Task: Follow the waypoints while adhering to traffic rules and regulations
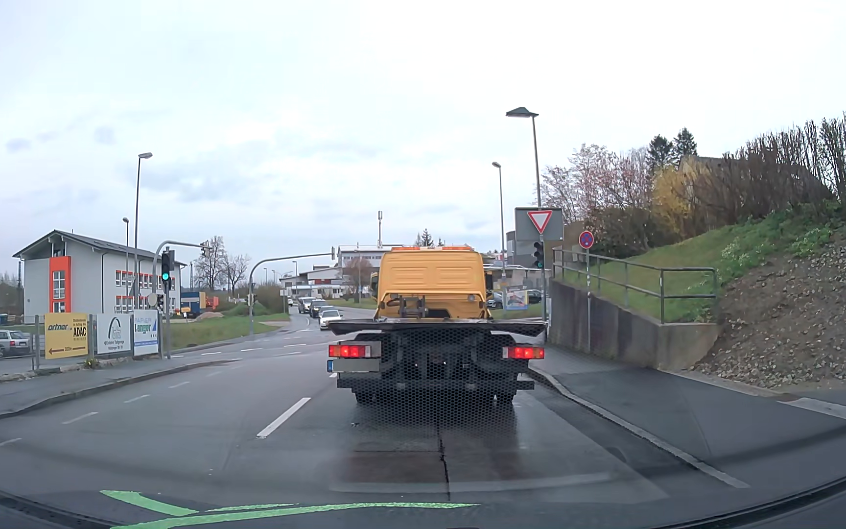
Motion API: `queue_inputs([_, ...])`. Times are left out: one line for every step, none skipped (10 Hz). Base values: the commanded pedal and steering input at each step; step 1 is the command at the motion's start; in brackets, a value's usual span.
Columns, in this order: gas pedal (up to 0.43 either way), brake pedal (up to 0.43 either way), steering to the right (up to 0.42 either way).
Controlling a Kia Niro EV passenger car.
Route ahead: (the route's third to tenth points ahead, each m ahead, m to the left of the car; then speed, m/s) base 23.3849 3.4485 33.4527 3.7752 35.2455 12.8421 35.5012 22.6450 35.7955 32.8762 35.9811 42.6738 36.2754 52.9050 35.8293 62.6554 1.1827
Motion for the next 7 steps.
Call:
queue_inputs([0.0,0.232,-0.009])
queue_inputs([0.0,0.226,-0.009])
queue_inputs([0.0,0.22,-0.01])
queue_inputs([0.0,0.213,-0.01])
queue_inputs([0.0,0.207,-0.01])
queue_inputs([0.0,0.177,-0.011])
queue_inputs([0.0,0.159,-0.014])
